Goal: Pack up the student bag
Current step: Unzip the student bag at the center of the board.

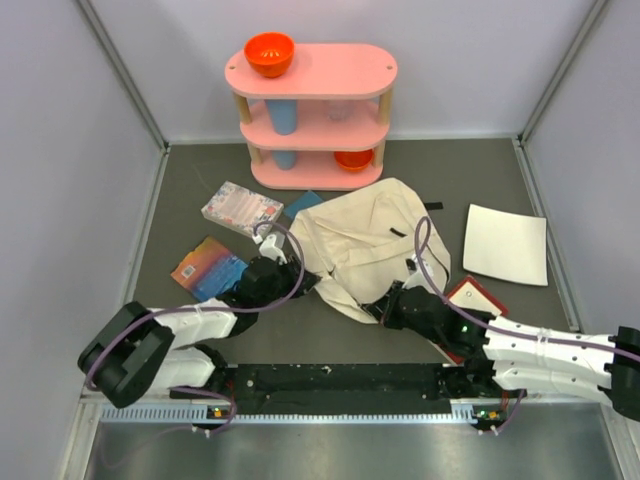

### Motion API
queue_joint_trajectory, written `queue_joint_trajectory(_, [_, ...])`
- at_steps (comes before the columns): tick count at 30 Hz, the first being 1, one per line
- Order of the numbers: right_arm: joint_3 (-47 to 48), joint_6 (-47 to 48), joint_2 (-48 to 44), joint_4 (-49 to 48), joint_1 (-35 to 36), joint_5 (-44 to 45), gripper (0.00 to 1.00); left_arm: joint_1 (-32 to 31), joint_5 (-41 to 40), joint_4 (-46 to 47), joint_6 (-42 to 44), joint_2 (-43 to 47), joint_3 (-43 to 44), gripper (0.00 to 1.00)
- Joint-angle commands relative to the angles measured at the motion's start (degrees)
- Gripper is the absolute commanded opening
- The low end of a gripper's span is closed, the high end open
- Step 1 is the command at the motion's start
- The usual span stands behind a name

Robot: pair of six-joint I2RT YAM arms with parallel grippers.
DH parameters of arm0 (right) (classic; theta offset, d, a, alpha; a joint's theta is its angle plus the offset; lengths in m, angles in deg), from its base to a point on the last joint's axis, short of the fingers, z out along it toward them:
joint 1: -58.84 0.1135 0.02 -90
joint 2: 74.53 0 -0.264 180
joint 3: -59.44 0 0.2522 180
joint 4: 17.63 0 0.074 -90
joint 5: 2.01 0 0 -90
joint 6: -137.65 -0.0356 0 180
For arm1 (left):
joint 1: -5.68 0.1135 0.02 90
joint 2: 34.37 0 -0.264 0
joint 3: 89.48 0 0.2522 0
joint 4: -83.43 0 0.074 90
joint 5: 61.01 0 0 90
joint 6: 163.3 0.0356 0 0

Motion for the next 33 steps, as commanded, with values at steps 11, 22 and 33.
queue_joint_trajectory(11, [5.0, 1.6, 6.2, -0.8, 0.6, 2.6, 0.04, 0.6, -1.0, -20.5, 13.3, 20.7, -0.5, 0.71])
queue_joint_trajectory(22, [1.6, -11.2, 7.7, -4.1, 0.5, 5.3, 0.48, -3.8, 2.9, -19.2, 15.2, 15.3, 3.9, 0.7])
queue_joint_trajectory(33, [-1.5, -13.6, 12.3, -13.0, 0.0, 5.3, 0.49, -8.7, 2.3, -17.6, 15.0, 10.2, 8.3, 0.7])
